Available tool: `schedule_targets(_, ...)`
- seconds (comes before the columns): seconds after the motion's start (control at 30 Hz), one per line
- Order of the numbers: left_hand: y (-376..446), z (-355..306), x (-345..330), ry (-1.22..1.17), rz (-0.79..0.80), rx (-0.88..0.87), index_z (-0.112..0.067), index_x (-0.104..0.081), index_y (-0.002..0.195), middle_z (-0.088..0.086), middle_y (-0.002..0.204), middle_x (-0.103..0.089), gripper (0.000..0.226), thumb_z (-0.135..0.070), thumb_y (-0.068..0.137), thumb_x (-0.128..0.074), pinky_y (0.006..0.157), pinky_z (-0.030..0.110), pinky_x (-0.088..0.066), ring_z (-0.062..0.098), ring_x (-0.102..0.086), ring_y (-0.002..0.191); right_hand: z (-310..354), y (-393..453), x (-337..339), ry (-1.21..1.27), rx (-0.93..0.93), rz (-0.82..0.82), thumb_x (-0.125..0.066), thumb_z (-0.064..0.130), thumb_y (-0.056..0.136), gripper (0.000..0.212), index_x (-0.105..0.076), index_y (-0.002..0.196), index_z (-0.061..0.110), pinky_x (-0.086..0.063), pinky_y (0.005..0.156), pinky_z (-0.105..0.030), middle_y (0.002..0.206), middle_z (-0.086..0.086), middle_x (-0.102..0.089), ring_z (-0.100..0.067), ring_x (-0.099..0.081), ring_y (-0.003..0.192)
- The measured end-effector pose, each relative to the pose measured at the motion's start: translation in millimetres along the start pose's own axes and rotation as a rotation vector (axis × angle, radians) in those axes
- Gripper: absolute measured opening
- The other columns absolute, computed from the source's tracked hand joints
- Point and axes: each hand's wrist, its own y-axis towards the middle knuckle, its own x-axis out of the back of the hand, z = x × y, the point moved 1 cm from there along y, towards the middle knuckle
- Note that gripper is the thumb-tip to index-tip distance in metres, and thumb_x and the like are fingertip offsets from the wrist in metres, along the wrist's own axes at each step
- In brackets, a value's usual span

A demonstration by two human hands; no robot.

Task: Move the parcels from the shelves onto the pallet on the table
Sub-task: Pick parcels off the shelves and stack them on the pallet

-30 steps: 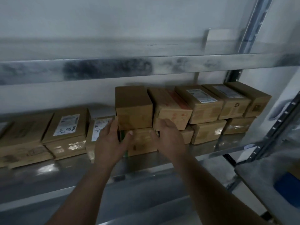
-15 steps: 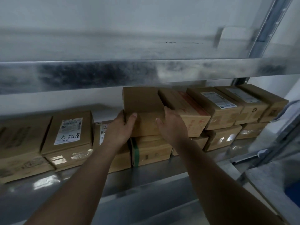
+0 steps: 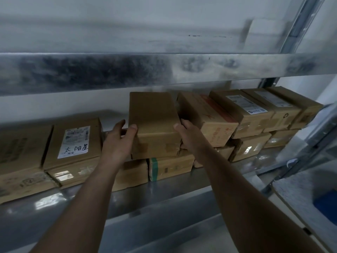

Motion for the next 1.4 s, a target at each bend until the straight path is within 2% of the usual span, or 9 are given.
schedule_targets(0.13, -11.9, 2.3, 2.5, -0.068, 0.031, -0.005, -0.034, -0.034, 0.143, -0.001, 0.140, -0.046, 0.057, -0.048, 0.090, -0.050, 0.104, 0.046, -0.039, 0.024, -0.046, 0.124, -2.1, -12.0, 3.9, 0.060, 0.065, 0.069, -0.039, 0.032, 0.098, 0.039, -0.044, 0.137, 0.029, -0.052, 0.090, -0.044, 0.102, 0.016, -0.056, -0.008, -0.058, 0.094)
schedule_targets(0.33, -52.2, 5.3, 8.0, -0.199, 0.083, -0.094, -0.047, -0.043, 0.132, -0.013, 0.121, -0.057, 0.046, -0.021, 0.094, -0.052, 0.097, 0.039, -0.044, 0.015, -0.054, 0.114, -9.7, -42.9, 13.3, 0.106, 0.185, 0.179, -0.038, 0.027, 0.101, 0.051, -0.022, 0.150, 0.031, -0.033, 0.103, -0.026, 0.142, 0.011, -0.045, -0.006, -0.044, 0.125)
schedule_targets(0.43, -82.5, 5.7, 7.3, -0.183, 0.098, -0.150, -0.045, -0.038, 0.137, -0.009, 0.131, -0.053, 0.054, -0.017, 0.094, -0.052, 0.103, 0.041, -0.040, 0.008, -0.050, 0.118, -18.7, -62.9, 21.7, 0.117, 0.226, 0.191, -0.039, 0.027, 0.101, 0.055, -0.016, 0.151, 0.032, -0.033, 0.108, -0.031, 0.145, 0.012, -0.041, -0.004, -0.043, 0.125)
schedule_targets(0.6, -136.1, 0.8, -3.6, -0.213, 0.078, -0.221, -0.048, -0.034, 0.134, -0.014, 0.128, -0.053, 0.060, -0.009, 0.092, -0.053, 0.091, 0.022, -0.043, -0.003, -0.051, 0.113, -37.3, -109.9, 44.9, 0.159, 0.280, 0.175, -0.038, 0.023, 0.102, 0.056, -0.012, 0.151, 0.030, -0.026, 0.085, 0.004, 0.127, 0.033, -0.029, 0.028, -0.034, 0.103)
schedule_targets(0.67, -156.7, -1.3, -11.7, -0.215, 0.092, -0.239, -0.044, -0.034, 0.138, -0.020, 0.124, -0.053, 0.063, -0.006, 0.092, -0.053, 0.084, 0.012, -0.044, -0.009, -0.051, 0.110, -50.6, -126.1, 54.9, 0.160, 0.302, 0.139, -0.039, 0.020, 0.102, 0.057, -0.012, 0.151, 0.029, -0.026, 0.079, 0.010, 0.127, 0.035, -0.026, 0.040, -0.029, 0.094)
schedule_targets(0.83, -202.7, -17.0, -48.5, -0.221, 0.123, -0.287, -0.035, -0.032, 0.139, -0.026, 0.121, -0.050, 0.061, -0.002, 0.092, -0.051, 0.074, -0.001, -0.041, -0.021, -0.049, 0.104, -82.6, -167.8, 93.3, 0.186, 0.286, 0.052, -0.045, 0.024, 0.099, 0.061, -0.013, 0.150, 0.035, -0.032, 0.093, -0.006, 0.144, 0.021, -0.031, 0.013, -0.032, 0.123)
schedule_targets(1.07, -244.2, -42.6, -123.4, -0.247, 0.266, -0.336, -0.049, -0.030, 0.130, -0.030, 0.124, -0.045, 0.064, -0.004, 0.092, -0.052, 0.083, 0.003, -0.043, -0.023, -0.044, 0.108, -128.3, -218.0, 167.2, 0.158, 0.254, -0.133, -0.051, 0.035, 0.088, 0.074, -0.013, 0.151, 0.034, -0.038, 0.109, -0.036, 0.150, 0.012, -0.035, -0.002, -0.037, 0.133)
schedule_targets(1.17, -261.5, -53.3, -165.0, -0.238, 0.397, -0.355, -0.054, -0.030, 0.130, -0.032, 0.129, -0.042, 0.063, -0.011, 0.092, -0.053, 0.093, 0.011, -0.039, -0.018, -0.040, 0.116, -151.4, -244.3, 204.5, 0.159, 0.244, -0.212, -0.051, 0.039, 0.084, 0.076, -0.014, 0.150, 0.033, -0.040, 0.108, -0.040, 0.147, 0.010, -0.037, -0.003, -0.037, 0.133)
schedule_targets(1.4, -312.3, -78.1, -265.7, -0.228, 0.636, -0.379, -0.052, -0.031, 0.129, -0.037, 0.120, -0.044, 0.060, -0.010, 0.093, -0.054, 0.079, -0.001, -0.039, -0.029, -0.043, 0.102, -212.8, -321.4, 283.2, 0.286, 0.161, -0.420, -0.054, 0.024, 0.095, 0.066, -0.018, 0.147, 0.039, -0.040, 0.108, -0.042, 0.141, 0.024, -0.034, -0.005, -0.038, 0.133)
